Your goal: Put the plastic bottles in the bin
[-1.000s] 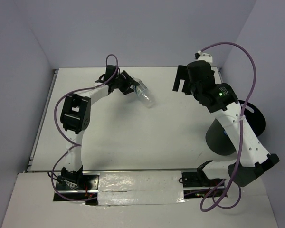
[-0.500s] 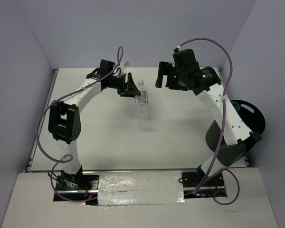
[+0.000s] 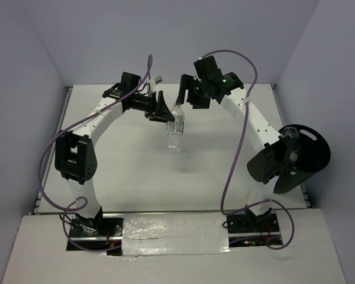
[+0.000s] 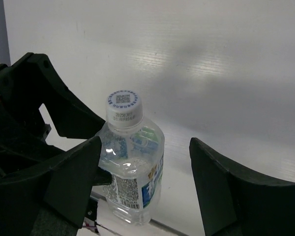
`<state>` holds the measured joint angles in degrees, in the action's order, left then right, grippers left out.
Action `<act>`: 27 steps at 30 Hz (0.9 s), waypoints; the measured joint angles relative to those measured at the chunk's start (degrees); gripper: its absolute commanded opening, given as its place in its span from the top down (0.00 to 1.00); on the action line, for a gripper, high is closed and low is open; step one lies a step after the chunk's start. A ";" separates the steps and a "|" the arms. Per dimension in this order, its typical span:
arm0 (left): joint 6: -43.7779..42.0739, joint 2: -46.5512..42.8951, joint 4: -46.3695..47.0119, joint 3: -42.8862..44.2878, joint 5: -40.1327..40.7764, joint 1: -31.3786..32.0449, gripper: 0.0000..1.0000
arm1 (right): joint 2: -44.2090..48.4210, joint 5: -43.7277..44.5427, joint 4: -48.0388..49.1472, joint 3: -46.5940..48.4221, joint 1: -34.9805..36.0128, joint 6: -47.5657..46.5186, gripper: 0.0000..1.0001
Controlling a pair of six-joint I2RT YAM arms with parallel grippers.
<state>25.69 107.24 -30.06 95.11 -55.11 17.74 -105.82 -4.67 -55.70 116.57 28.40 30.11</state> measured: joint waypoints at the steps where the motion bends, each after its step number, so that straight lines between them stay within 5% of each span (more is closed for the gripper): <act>1: 0.02 0.00 0.02 0.00 -0.15 0.00 0.50 | -0.44 -0.22 0.00 0.00 0.07 0.22 0.21; 16: 0.09 -1.01 0.11 0.00 -0.74 0.72 0.51 | -2.25 -2.25 2.62 -1.29 0.72 1.79 0.27; 21: 0.02 -1.01 -0.31 0.00 -0.63 1.18 0.51 | -4.63 -2.73 3.76 -1.27 0.74 2.14 0.48; 23: 0.02 -1.01 -0.46 0.00 -0.50 1.31 0.50 | -5.01 -2.80 3.89 -1.18 0.87 2.25 0.65; 24: -0.07 -1.01 -0.61 0.00 -0.44 1.33 0.47 | -5.01 -2.64 3.87 -1.16 0.98 2.36 0.70; 26: -0.13 -1.03 -0.81 0.00 -0.44 1.42 0.23 | -5.01 -2.08 3.87 -1.16 1.11 2.38 0.85; 27: -0.31 -1.05 -0.83 0.00 -0.31 1.44 0.01 | -5.01 -1.70 3.85 -1.16 1.22 2.32 0.89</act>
<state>25.39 106.19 -30.89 95.11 -55.42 19.18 -110.83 -6.37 -51.86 115.42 29.63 32.42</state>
